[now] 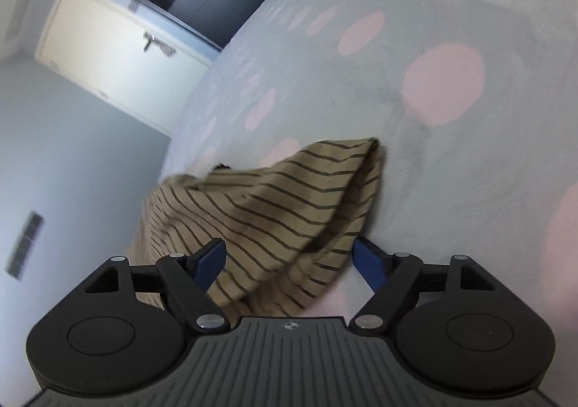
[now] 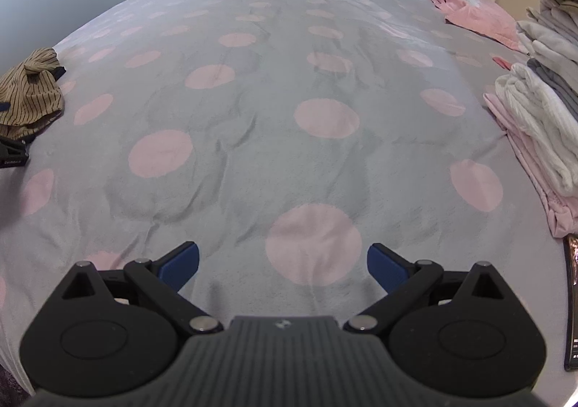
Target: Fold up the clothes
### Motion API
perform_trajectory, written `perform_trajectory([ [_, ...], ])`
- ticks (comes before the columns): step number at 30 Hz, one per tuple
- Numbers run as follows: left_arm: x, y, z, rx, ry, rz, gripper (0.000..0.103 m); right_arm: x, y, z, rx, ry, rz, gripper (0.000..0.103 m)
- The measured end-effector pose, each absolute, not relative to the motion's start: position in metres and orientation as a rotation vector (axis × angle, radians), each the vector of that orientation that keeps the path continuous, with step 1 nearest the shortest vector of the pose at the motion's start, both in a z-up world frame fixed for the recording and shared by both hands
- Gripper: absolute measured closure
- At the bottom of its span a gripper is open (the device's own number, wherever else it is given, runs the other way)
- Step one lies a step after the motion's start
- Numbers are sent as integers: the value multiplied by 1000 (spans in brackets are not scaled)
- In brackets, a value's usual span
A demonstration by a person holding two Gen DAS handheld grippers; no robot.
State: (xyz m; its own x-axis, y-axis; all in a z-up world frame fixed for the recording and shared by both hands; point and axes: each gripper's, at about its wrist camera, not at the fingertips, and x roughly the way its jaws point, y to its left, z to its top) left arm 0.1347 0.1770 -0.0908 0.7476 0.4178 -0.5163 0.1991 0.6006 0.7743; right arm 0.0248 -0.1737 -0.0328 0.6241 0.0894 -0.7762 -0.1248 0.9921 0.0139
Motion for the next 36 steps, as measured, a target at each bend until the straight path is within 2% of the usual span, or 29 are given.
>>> perform_trajectory([
  [2, 145, 183, -97, 990, 736, 169, 27, 27, -173, -37, -41, 903, 125, 3],
  [5, 163, 188, -98, 966, 723, 206, 43, 29, -172, -41, -44, 918, 126, 3],
  [8, 184, 191, -101, 949, 751, 242, 68, 30, -172, -42, -47, 923, 122, 3],
  [9, 190, 193, -98, 911, 772, 243, 86, 30, -171, -42, -46, 924, 122, 3],
  [10, 194, 193, -93, 862, 787, 240, 95, 30, -171, -41, -46, 924, 122, 3],
  [12, 193, 192, -79, 783, 770, 222, 100, 30, -170, -39, -47, 917, 124, 3],
  [23, 134, 144, 7, 593, 645, -6, 103, 19, -170, -25, -42, 854, 145, 3],
  [30, 72, 69, 57, 481, 578, -266, 103, 5, -172, 1, -37, 781, 149, 3],
  [36, 12, 3, 80, 408, 583, -540, 103, -8, -196, 22, 4, 743, 115, 3],
])
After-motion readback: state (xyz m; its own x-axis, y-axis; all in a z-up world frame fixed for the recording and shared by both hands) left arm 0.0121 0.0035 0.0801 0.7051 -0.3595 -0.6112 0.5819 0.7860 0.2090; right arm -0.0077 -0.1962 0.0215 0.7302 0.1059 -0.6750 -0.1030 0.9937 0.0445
